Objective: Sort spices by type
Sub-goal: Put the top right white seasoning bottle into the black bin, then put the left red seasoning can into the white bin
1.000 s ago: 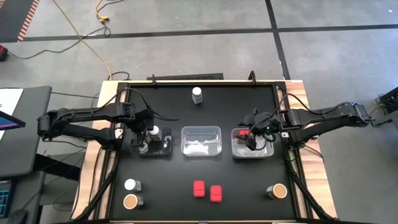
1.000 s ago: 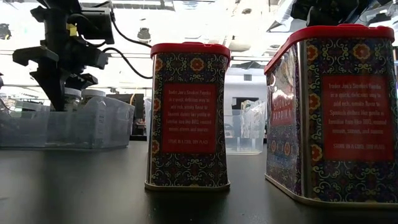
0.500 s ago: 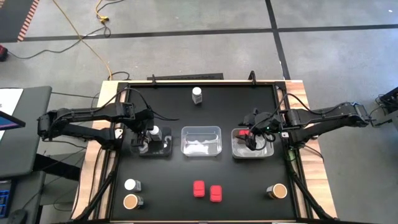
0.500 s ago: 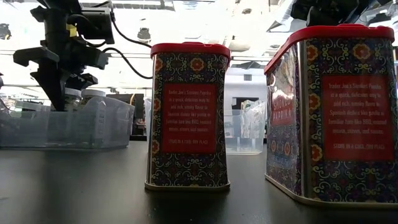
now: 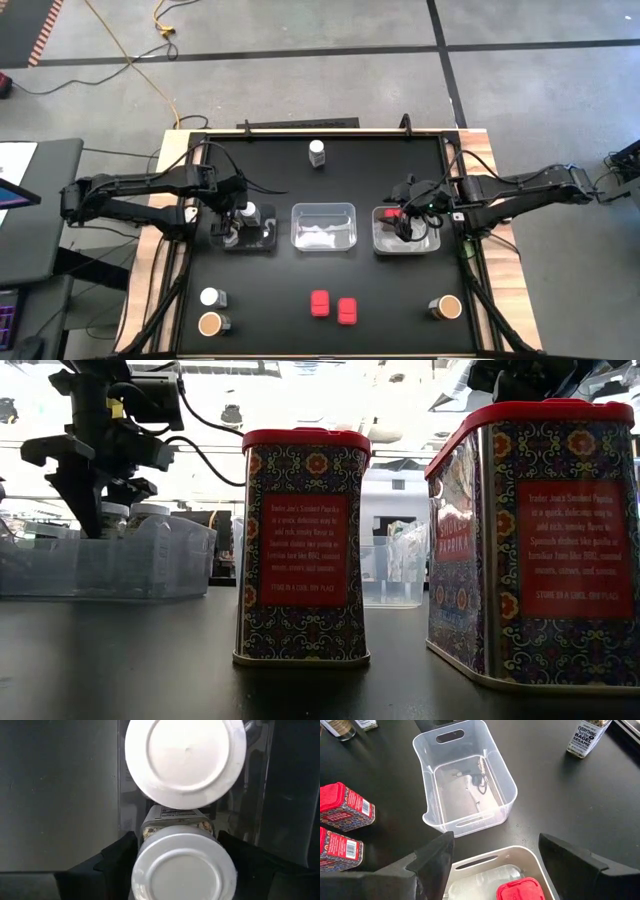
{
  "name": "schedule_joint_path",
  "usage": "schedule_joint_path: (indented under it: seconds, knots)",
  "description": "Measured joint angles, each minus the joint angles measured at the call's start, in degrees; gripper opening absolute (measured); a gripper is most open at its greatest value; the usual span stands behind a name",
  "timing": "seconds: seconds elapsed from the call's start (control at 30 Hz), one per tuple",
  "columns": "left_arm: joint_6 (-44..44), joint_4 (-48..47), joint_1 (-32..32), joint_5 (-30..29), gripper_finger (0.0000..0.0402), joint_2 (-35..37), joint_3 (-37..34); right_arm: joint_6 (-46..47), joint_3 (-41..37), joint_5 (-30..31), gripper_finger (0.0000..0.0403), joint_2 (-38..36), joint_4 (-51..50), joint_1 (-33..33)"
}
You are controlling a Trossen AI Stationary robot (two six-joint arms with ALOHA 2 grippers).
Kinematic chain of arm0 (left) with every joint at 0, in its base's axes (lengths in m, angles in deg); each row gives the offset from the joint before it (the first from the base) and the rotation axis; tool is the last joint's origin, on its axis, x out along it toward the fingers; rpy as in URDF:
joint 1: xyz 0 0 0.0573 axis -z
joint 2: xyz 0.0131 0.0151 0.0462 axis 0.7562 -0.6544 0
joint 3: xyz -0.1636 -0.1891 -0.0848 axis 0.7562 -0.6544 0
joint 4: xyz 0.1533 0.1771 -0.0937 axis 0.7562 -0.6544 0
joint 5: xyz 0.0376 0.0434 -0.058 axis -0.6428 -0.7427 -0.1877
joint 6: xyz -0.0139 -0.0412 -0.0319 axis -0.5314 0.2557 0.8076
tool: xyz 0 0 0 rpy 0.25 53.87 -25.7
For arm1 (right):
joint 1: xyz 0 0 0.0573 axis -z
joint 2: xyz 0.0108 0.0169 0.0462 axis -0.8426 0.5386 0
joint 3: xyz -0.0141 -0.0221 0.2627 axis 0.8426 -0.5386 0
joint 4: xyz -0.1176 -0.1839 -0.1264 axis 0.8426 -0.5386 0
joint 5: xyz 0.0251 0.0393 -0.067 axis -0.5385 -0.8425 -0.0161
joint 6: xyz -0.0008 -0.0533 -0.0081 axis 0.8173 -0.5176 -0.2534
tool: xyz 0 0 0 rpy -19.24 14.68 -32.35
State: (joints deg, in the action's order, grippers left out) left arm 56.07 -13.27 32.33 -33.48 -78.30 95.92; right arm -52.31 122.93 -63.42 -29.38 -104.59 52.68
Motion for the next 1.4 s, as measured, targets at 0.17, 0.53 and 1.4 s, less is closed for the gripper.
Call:
schedule_joint_path:
  seconds: [0.17, 0.53, 1.4]
  knots:
    - [0.0, -0.1, 0.0, 0.0, 0.0264, 0.0, 0.0, 0.0, 0.0, 0.0, 0.0317, 0.0, 0.0, 0.0]
    - [0.3, -5.1, 0.0, 0.0, 0.0265, 0.9, 4.1, 0.0, 0.0, 0.0, 0.0317, 0.0, 0.0, 0.0]
    - [24.8, -6.6, 0.2, 1.9, 0.0265, 14.8, 7.6, 0.0, 0.0, 0.0, 0.0317, 0.0, 0.0, 0.0]
